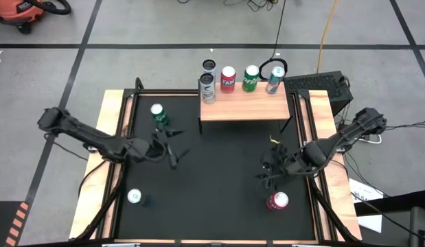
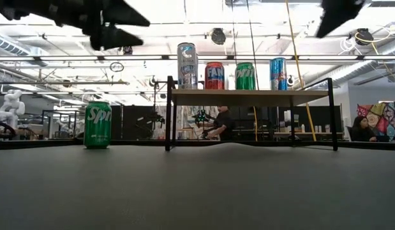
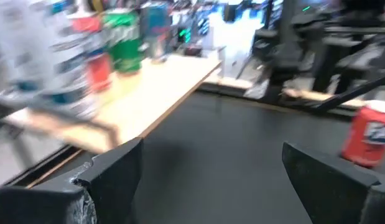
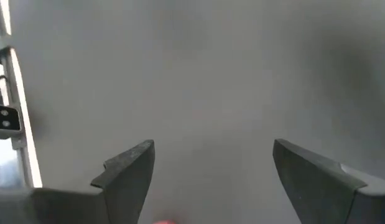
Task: Place canned beverage on shelf
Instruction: Put the orange soda can on the shelf aligned with the other orange soda can
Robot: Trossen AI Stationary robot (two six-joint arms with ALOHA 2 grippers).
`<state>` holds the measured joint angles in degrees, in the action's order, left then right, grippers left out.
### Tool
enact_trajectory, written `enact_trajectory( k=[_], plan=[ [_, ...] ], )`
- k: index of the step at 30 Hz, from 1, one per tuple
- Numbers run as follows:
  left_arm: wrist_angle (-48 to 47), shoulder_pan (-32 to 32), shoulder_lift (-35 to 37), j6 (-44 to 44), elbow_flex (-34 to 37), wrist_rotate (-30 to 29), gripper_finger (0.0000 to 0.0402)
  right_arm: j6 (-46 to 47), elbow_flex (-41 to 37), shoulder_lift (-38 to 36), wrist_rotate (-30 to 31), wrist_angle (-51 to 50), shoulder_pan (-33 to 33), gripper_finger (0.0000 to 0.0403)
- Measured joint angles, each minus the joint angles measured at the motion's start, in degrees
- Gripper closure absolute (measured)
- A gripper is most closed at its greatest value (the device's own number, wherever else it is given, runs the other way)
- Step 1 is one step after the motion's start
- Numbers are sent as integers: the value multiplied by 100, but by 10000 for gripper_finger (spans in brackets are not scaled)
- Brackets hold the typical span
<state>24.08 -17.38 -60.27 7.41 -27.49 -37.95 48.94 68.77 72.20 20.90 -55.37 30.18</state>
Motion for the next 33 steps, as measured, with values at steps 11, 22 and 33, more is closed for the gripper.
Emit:
enact_trajectory(
  k=[11,22,33],
  plan=[
    [2556,-499,-1946,-344,0,193,25,3272,289,353,-1036,-849,994,90],
    [3402,-378,-3047,-937,-1,986,25,4648,289,841,-1682,-904,1397,90],
    [3848,-97,-3235,-1083,-54,1286,25,4794,289,1586,-2127,-825,1534,90]
  ],
)
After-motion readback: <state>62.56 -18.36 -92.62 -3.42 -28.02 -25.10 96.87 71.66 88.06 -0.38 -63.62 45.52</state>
